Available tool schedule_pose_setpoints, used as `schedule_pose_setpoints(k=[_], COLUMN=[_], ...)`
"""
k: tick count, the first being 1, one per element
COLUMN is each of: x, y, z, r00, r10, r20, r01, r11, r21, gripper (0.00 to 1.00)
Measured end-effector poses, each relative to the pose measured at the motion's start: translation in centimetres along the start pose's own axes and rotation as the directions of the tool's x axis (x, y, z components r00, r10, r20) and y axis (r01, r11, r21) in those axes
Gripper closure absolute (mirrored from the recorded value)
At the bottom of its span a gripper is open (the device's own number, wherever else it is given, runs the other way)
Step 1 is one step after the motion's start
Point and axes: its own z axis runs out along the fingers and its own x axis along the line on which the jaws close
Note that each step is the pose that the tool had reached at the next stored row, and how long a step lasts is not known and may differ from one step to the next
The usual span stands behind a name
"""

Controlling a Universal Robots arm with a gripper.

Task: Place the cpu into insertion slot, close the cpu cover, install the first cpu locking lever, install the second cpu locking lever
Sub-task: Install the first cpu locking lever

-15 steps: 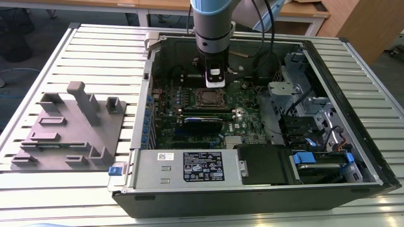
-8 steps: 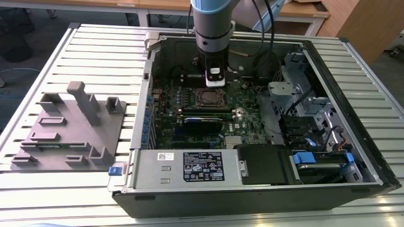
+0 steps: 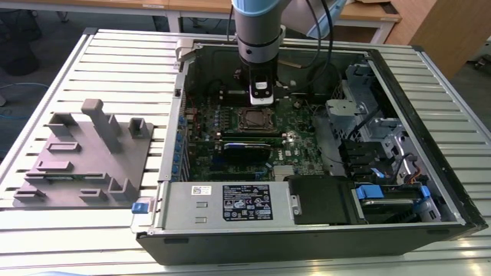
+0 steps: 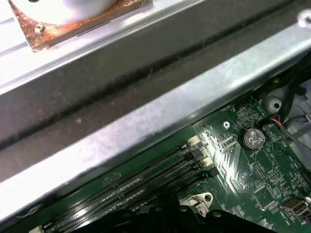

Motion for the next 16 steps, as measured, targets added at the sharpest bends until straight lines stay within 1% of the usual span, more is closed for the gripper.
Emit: schedule_pose_setpoints(k=[1,3,9,11,16], x=[0.02,0.06,0.16,0.18,0.22], y=[0.02,0.07,0.23,0.26,0.23], z=[0.03,0.08,0.17,0.22,0.36], r00=[1.0000,1.0000,1.0000,1.0000,0.9999], r10=[-0.001,-0.001,-0.002,-0.002,-0.003], r20=[0.0024,0.0051,0.0065,0.0081,0.0120], r01=[0.001,0.001,0.002,0.002,0.003], r11=[1.0000,1.0000,1.0000,1.0000,1.0000], r21=[0.0032,0.0068,0.0081,0.0094,0.0093], gripper=[0.89,0.89,0.89,0.89,0.89])
